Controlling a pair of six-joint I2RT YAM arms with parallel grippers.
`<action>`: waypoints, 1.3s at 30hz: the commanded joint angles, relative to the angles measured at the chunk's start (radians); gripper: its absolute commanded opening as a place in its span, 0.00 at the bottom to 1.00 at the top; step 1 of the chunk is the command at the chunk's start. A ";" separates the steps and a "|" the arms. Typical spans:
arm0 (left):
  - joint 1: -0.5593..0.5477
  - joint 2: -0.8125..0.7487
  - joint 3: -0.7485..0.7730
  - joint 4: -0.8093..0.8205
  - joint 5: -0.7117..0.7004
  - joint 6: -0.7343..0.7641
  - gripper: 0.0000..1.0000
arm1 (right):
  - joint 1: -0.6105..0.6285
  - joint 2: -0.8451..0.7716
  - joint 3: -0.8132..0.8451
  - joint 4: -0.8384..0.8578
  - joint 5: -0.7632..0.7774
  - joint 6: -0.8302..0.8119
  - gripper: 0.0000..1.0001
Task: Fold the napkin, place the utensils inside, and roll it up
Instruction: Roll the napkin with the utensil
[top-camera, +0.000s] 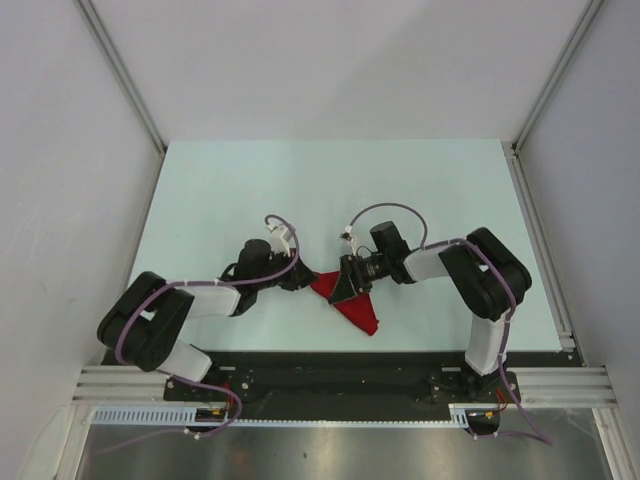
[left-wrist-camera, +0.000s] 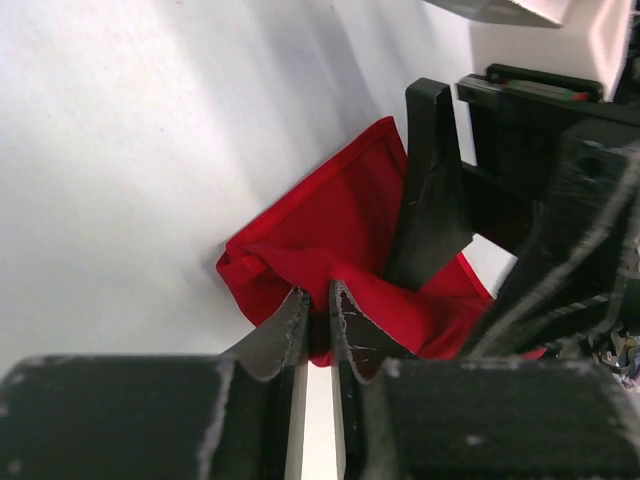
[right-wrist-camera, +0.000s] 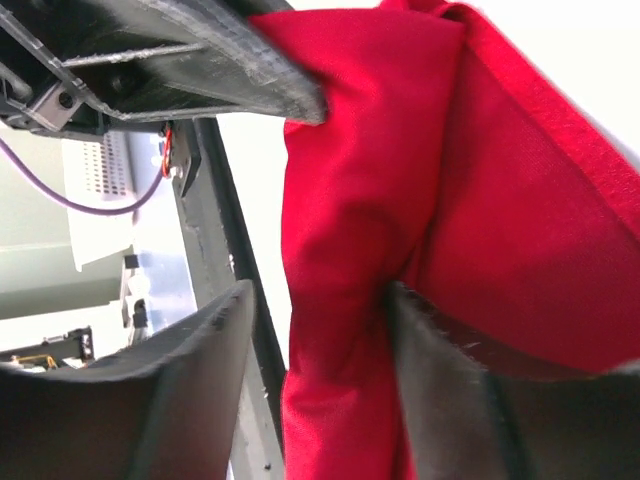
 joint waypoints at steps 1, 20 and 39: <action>-0.008 0.033 0.067 -0.030 -0.006 0.012 0.14 | -0.014 -0.052 0.013 -0.263 0.186 -0.112 0.67; -0.027 0.134 0.144 -0.100 0.010 0.027 0.10 | 0.252 -0.479 0.059 -0.462 0.955 -0.307 0.78; -0.031 0.134 0.164 -0.116 0.013 0.029 0.12 | 0.510 -0.235 0.082 -0.411 1.302 -0.424 0.71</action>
